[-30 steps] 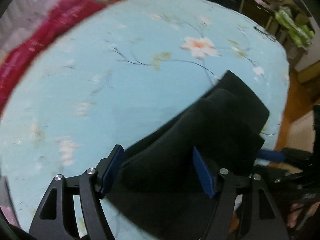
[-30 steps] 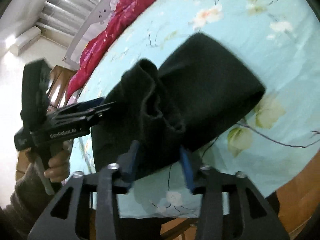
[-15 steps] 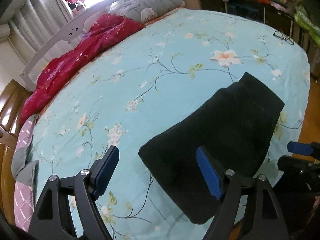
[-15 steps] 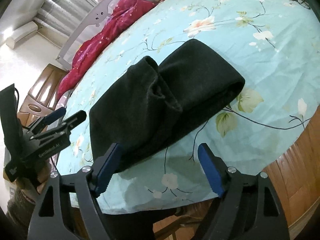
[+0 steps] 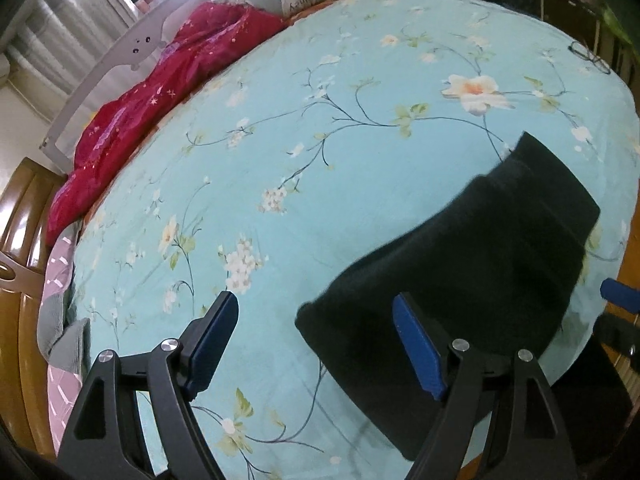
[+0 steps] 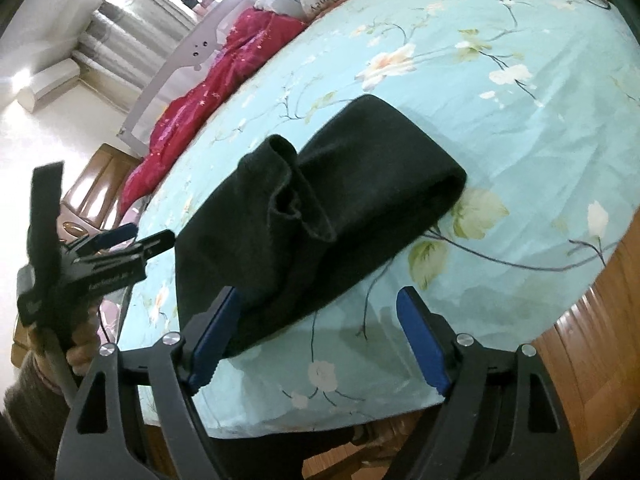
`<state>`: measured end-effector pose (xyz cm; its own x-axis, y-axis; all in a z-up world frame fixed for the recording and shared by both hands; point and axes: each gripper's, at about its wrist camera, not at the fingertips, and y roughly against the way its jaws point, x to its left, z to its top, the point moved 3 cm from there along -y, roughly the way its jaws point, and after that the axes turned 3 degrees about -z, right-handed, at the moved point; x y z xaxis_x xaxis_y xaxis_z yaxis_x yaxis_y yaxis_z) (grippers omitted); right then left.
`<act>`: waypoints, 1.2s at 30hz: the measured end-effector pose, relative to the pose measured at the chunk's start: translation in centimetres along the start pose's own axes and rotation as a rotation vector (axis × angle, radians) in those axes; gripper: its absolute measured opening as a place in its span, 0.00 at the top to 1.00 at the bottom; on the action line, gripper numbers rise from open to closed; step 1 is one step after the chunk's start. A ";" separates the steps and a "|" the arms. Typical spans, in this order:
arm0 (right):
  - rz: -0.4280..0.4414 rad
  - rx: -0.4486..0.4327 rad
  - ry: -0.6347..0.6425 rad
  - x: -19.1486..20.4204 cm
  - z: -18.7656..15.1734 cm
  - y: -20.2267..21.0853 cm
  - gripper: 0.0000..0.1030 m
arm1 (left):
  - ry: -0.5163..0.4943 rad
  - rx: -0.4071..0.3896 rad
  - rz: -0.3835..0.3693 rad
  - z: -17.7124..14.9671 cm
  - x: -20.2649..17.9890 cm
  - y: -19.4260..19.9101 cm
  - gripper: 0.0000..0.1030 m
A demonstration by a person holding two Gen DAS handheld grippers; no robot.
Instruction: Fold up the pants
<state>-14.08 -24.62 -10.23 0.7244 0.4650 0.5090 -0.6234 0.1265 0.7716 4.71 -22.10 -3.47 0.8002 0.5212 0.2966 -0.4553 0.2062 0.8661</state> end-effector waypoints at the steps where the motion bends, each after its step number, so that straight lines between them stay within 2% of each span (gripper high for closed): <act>1: 0.021 -0.009 0.005 0.1 0.2 -0.1 0.21 | -0.004 -0.002 -0.019 0.4 0.0 0.0 0.22; 7: 0.081 -0.082 0.050 0.8 1.1 -0.5 0.21 | -0.068 0.027 -0.196 3.8 -1.7 -0.4 0.22; 14: 0.143 -0.086 0.024 0.0 2.2 -2.4 0.21 | -0.132 0.060 -0.356 7.1 -3.8 -1.7 0.22; 18: 0.249 -0.012 0.018 0.6 1.7 -3.9 0.22 | -0.200 0.115 -0.390 7.3 -4.8 -3.2 0.22; 21: 0.307 0.016 0.062 1.9 1.3 -4.0 0.28 | -0.267 0.125 -0.386 6.5 -5.3 -4.1 0.22; 24: 0.334 0.037 0.026 1.6 1.4 -4.1 0.36 | -0.262 0.151 -0.434 6.0 -5.0 -5.3 0.20; 26: 0.350 0.062 -0.041 0.8 1.4 -4.3 0.40 | -0.243 0.193 -0.451 5.4 -5.0 -6.6 0.18; 28: 0.340 0.078 -0.048 0.7 1.2 -4.1 0.47 | -0.238 0.227 -0.471 4.8 -5.0 -7.4 0.18; 30: 0.325 0.065 -0.014 1.2 0.9 -3.2 0.47 | -0.243 0.209 -0.489 4.8 -4.9 -7.1 0.19; 33: 0.301 -0.017 0.079 2.4 1.3 -1.5 0.46 | -0.278 0.177 -0.482 5.4 -4.8 -6.3 0.19; 34: 0.297 -0.034 0.100 2.7 1.4 -1.4 0.45 | -0.284 0.187 -0.480 5.4 -5.0 -6.5 0.19; 36: 0.286 -0.013 0.098 2.7 1.5 -2.4 0.45 | -0.288 0.217 -0.483 5.3 -5.4 -7.2 0.18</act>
<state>-10.19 -24.99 -10.20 0.4871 0.5656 0.6654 -0.8023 -0.0113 0.5969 5.71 -30.80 -9.23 0.9840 0.1593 -0.0804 0.0521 0.1745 0.9833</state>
